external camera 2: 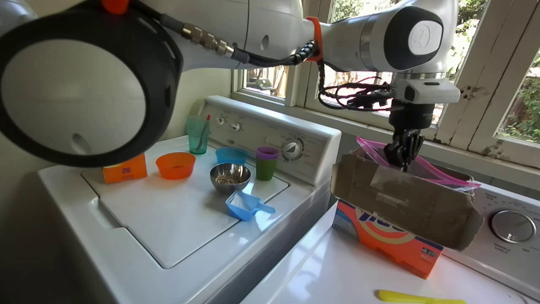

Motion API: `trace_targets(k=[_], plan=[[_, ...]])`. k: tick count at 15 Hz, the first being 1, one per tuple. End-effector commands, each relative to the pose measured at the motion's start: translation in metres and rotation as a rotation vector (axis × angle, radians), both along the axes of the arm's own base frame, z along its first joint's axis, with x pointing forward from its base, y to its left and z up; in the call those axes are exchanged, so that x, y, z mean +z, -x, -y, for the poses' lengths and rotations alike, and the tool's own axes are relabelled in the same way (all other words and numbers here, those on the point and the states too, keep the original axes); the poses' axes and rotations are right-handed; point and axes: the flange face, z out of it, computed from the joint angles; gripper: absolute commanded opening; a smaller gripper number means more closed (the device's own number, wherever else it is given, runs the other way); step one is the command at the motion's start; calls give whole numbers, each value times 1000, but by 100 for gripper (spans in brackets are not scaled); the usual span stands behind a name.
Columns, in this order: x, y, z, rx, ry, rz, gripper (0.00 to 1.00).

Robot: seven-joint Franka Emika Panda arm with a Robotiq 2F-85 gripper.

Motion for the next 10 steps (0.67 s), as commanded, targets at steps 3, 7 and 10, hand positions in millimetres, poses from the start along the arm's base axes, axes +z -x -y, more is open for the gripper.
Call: trace_targets(k=[3, 7, 10], plan=[[-8, -2, -1, 3, -2, -3, 0], [-12, 0, -5, 22, -39, -31, 32], [-9, 1, -8, 36, -49, -37, 55]])
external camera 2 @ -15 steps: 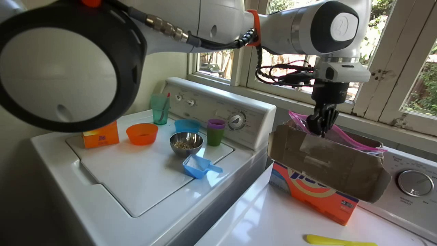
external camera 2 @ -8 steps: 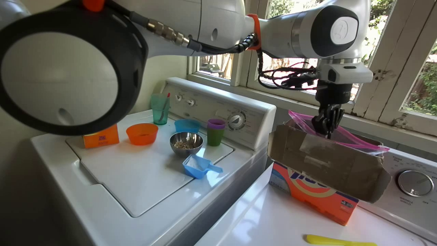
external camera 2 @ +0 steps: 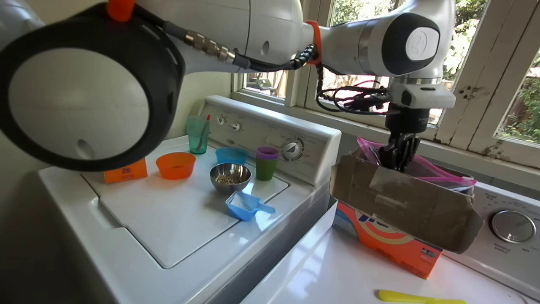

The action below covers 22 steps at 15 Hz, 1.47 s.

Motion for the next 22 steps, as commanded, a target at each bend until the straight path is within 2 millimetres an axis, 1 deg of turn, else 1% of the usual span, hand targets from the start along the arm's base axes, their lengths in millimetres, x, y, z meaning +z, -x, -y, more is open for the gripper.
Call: trace_targets(k=[1, 2, 4, 5, 6, 7, 16, 17, 19, 22], plan=[[4, 1, -5, 27, -28, -8, 62], [7, 1, -5, 34, -26, -2, 70], [13, 0, -6, 43, -24, 12, 83], [15, 0, -7, 46, -26, 17, 92], [17, 0, -7, 51, -25, 22, 98], [18, 0, -7, 53, -25, 24, 100], [20, 4, -6, 43, -56, 11, 100], [25, 7, -9, 49, -72, 0, 100], [44, 8, -16, 69, -76, 15, 100], [85, 9, -24, 102, -41, 84, 100]])
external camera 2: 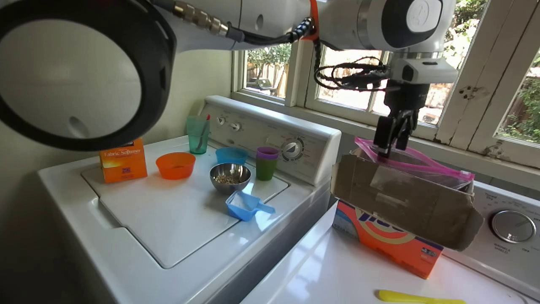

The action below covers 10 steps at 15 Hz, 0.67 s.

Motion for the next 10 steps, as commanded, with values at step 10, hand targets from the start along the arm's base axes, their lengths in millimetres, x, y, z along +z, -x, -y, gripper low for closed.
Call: trace_targets(k=[10], plan=[[118, 23, -17, 87, 16, 145, 100]])
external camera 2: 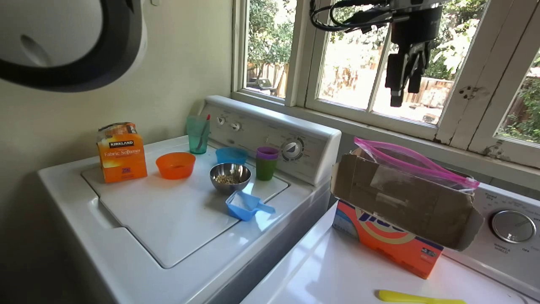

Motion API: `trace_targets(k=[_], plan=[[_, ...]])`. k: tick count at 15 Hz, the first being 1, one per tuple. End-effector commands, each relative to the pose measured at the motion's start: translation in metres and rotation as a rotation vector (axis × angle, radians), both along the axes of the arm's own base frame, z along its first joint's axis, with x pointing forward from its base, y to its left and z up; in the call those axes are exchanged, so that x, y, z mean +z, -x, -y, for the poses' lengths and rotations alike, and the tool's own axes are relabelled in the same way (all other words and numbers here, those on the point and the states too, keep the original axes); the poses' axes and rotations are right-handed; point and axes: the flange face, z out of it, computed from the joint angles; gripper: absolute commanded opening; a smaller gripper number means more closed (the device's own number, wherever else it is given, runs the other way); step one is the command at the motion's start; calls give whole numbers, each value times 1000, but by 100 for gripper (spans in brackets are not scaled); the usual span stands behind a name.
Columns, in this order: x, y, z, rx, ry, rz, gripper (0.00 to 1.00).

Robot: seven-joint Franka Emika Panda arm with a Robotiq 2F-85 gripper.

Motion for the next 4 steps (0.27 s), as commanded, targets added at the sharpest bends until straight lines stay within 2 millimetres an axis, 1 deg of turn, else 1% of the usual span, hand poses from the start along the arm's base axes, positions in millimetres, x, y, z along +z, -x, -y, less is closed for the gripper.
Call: trace_targets(k=[1, 2, 4], plan=[[4, 5, 2, 74, -43, -3, 100], [5, 1, -1, 29, -6, 5, 100], [4, 2, 0, 50, -12, 6, 100]])
